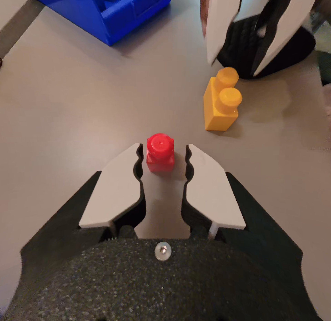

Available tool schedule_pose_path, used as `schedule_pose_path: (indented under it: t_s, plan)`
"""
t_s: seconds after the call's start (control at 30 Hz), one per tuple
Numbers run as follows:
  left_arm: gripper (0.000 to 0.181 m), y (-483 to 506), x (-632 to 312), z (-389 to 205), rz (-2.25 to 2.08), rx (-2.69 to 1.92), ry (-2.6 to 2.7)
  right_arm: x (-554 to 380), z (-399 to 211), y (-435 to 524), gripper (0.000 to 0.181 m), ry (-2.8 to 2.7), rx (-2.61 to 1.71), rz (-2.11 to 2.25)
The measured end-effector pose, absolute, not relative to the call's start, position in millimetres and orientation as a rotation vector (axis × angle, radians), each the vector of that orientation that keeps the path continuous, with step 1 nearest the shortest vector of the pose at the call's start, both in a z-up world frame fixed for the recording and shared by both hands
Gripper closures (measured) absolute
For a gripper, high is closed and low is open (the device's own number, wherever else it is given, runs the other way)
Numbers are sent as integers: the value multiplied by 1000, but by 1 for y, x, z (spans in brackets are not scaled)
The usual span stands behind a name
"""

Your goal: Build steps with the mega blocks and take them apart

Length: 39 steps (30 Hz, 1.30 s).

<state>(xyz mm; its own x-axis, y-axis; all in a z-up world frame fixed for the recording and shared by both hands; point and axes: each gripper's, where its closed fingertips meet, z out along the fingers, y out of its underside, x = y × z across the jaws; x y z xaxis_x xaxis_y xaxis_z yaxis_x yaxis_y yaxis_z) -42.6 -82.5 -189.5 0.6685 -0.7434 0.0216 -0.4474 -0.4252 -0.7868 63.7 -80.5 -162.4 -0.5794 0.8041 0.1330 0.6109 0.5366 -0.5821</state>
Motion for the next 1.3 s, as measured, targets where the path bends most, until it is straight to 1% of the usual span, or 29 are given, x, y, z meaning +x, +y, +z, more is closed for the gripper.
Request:
schedule_pose_path:
  t_s: [0.03, 0.13, 0.17, 0.2, 0.27, 0.33, 0.47, 0.53, 0.63, 0.73, 0.8, 0.9, 1.1, 1.13, 1.2, 1.3]
  plan:
    - [135, -83, -42, -186, -486, -2064, 901, 65, -172, -84, 134, -2442, -1165, 656]
    - [135, -88, -39, -170, -526, -1979, 865, 66, -200, -88, 133, -2529, -1202, 578]
    - [135, -91, -38, -163, -537, -1942, 853, 66, -207, -87, 138, -2535, -1213, 557]
    - [135, -94, -37, -157, -550, -1905, 842, 65, -211, -87, 148, -2533, -1214, 563]
    - [135, -100, -34, -145, -584, -1833, 816, 58, -204, -87, 148, -2450, -1213, 661]
    - [134, -106, -29, -135, -630, -1761, 783, 47, -183, -81, 148, -2287, -1211, 807]
    - [130, -109, -21, -115, -694, -1638, 695, 31, -108, -75, 148, -1811, -1124, 1279]
    - [130, -108, -15, -104, -719, -1588, 661, 28, -81, -74, 148, -1618, -1076, 1435]
    - [130, -105, -6, -83, -745, -1508, 619, 25, -59, -82, 148, -1436, -1029, 1648]
    - [132, -106, 4, -66, -801, -1444, 599, 19, -54, -96, 148, -1373, -1001, 1769]
    - [134, -105, 8, -61, -816, -1428, 596, 13, -56, -104, 148, -1374, -994, 1779]
    - [144, -107, 11, -61, -820, -1420, 612, 7, -60, -110, 148, -1389, -995, 1760]
    - [144, -110, 5, -68, -787, -1447, 645, 1, -71, -113, 148, -1481, -1028, 1701]
    - [144, -110, 0, -69, -765, -1449, 648, -1, -72, -110, 146, -1508, -1043, 1660]
    - [144, -109, -15, -67, -761, -1446, 627, -4, -77, -101, 138, -1591, -1081, 1552]
    - [144, -109, -38, -65, -717, -1439, 597, -13, -107, -82, 127, -1796, -1186, 1235]
